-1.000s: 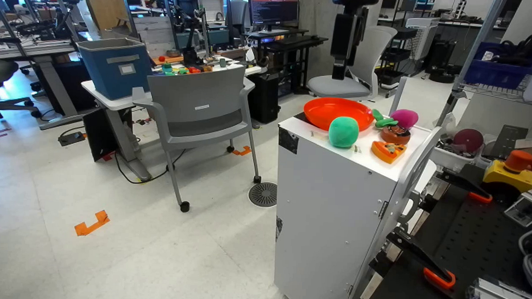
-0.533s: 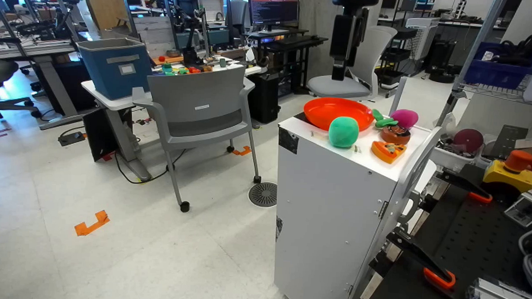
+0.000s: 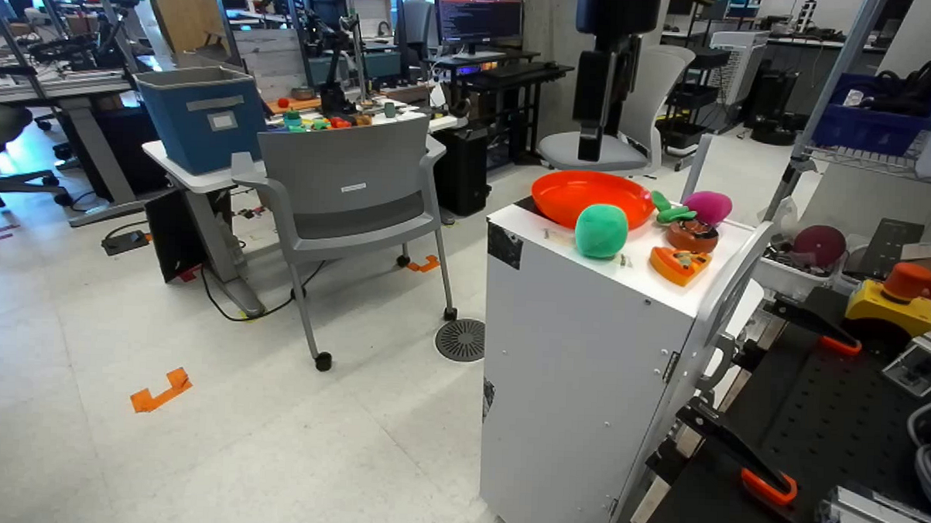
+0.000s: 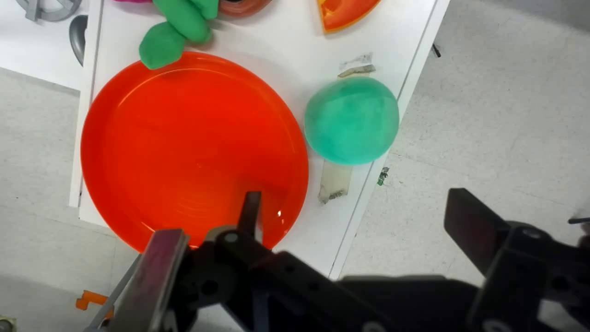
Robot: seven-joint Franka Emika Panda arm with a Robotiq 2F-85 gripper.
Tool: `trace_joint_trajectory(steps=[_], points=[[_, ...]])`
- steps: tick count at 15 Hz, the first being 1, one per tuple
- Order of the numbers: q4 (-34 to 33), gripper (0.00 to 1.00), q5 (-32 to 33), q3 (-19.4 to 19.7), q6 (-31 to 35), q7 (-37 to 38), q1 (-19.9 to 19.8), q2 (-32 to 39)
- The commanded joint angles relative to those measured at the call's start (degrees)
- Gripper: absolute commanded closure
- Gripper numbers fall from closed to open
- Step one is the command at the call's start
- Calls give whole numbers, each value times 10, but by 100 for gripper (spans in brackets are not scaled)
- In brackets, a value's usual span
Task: Put the green object on the orange plate
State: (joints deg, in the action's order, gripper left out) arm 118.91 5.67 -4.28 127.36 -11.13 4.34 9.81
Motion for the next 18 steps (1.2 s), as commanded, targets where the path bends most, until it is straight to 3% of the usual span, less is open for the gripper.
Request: trace_joint_trajectory(steps=[1, 18], points=[[-1, 0, 21, 0, -7, 29, 6, 8], [2, 0, 20, 0, -56, 82, 12, 30]])
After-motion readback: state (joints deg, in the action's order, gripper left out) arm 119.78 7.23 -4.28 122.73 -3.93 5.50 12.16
